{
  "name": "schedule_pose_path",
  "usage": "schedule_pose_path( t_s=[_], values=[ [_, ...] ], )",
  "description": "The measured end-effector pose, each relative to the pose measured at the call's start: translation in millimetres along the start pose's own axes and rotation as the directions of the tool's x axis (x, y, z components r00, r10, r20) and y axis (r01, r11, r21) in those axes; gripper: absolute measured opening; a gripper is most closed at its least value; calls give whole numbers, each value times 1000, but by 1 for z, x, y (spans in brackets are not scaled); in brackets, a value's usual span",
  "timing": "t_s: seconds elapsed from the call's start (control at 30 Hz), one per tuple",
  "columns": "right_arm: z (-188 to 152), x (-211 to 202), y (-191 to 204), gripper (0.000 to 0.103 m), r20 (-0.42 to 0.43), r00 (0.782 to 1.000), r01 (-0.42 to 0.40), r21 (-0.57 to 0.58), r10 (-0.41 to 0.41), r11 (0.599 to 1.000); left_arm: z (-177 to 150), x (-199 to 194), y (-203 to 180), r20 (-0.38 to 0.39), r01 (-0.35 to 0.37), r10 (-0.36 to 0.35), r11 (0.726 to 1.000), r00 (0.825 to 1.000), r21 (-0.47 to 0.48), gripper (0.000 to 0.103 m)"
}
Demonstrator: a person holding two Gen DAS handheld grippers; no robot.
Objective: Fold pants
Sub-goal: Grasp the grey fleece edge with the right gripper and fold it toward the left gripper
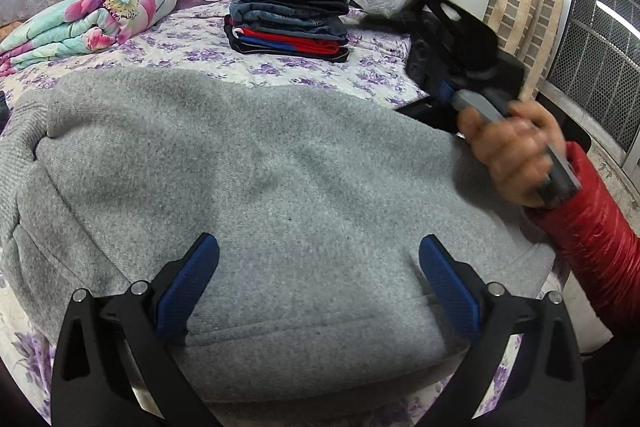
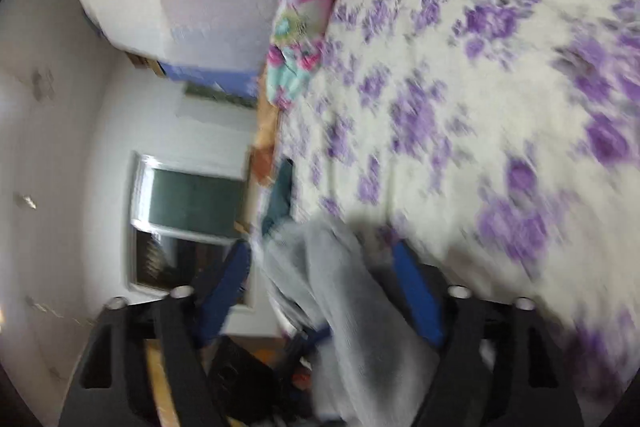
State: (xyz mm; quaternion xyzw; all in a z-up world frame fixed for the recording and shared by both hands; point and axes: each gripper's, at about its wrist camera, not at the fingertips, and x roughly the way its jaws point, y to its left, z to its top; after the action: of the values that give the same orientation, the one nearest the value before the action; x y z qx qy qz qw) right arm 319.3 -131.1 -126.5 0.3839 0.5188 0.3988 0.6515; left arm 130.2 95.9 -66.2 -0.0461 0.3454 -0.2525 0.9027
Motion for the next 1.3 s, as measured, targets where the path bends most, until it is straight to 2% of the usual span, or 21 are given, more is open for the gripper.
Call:
schedule_pose_path(
  t_s=[0.1,0.17,0.2,0.27,0.37,0.43,0.5,0.57,0.63,0.67,0.73,0.77,0.83,0.87,0.9,0.97,1.03,1.07,1.13,1.2,1.3],
  values=[
    [-37,-9,30,63,-30,993,104,-196,-112,975,2,-3,2,6,-10,10,1000,1000,-15,98],
    [-70,-9,53,64,-23,973,203,-384,-229,901,7,-13,10,43,-11,13,998,999,-55,98],
    [-91,-5,67,68,6,949,275,-503,-315,820,12,-21,17,65,8,-2,996,998,-94,98],
    [-113,3,72,73,39,918,337,-603,-395,723,27,-32,33,101,39,-21,984,995,-175,98],
    [-135,19,69,79,58,882,376,-684,-467,626,62,-34,46,102,58,-32,965,994,-256,98],
    [-145,24,72,87,71,867,382,-729,-493,568,80,-26,38,68,25,-10,975,998,-222,98],
    [-148,26,71,90,76,855,384,-758,-513,528,92,-1,16,-33,-79,76,993,997,-91,98],
    [-149,30,70,91,76,848,377,-781,-524,498,86,29,-3,-126,-203,207,978,970,41,98],
    [-145,30,69,91,47,857,352,-781,-513,516,67,50,-13,-153,-280,306,945,940,171,99],
    [-143,26,68,91,20,868,328,-773,-496,543,61,48,-10,-141,-278,304,944,942,177,99],
    [-126,5,62,90,-59,922,236,-696,-381,678,52,41,2,-139,-249,266,960,954,126,99],
    [-113,-7,56,89,-82,950,190,-616,-302,765,50,39,7,-141,-238,251,966,958,103,99],
    [-91,-23,44,84,-67,979,142,-454,-192,880,45,39,6,-121,-249,263,961,957,120,99],
    [-76,-28,33,69,-57,989,107,-336,-133,936,44,39,3,-107,-264,278,956,955,128,99],
    [-69,-27,27,47,-63,992,85,-265,-106,960,42,39,2,-96,-273,286,953,953,128,99],
    [-58,-17,15,28,-88,991,90,-154,-104,984,41,36,2,-78,-272,282,955,956,121,99],
    [-54,-2,7,23,-112,975,182,-96,-193,979,40,35,3,-65,-266,275,957,959,117,99],
    [-54,0,5,23,-106,975,186,-82,-194,979,39,34,3,-59,-268,277,956,959,121,99],
    [-48,0,3,26,-76,983,166,-27,-168,986,39,34,3,-47,-268,275,956,960,120,99],
    [-46,-4,2,50,-51,989,139,-6,-139,990,39,33,4,-46,-259,265,959,963,114,99],
    [-46,-1,0,47,-45,982,186,-6,-186,983,38,33,3,-39,-256,262,960,964,113,98]
  ],
)
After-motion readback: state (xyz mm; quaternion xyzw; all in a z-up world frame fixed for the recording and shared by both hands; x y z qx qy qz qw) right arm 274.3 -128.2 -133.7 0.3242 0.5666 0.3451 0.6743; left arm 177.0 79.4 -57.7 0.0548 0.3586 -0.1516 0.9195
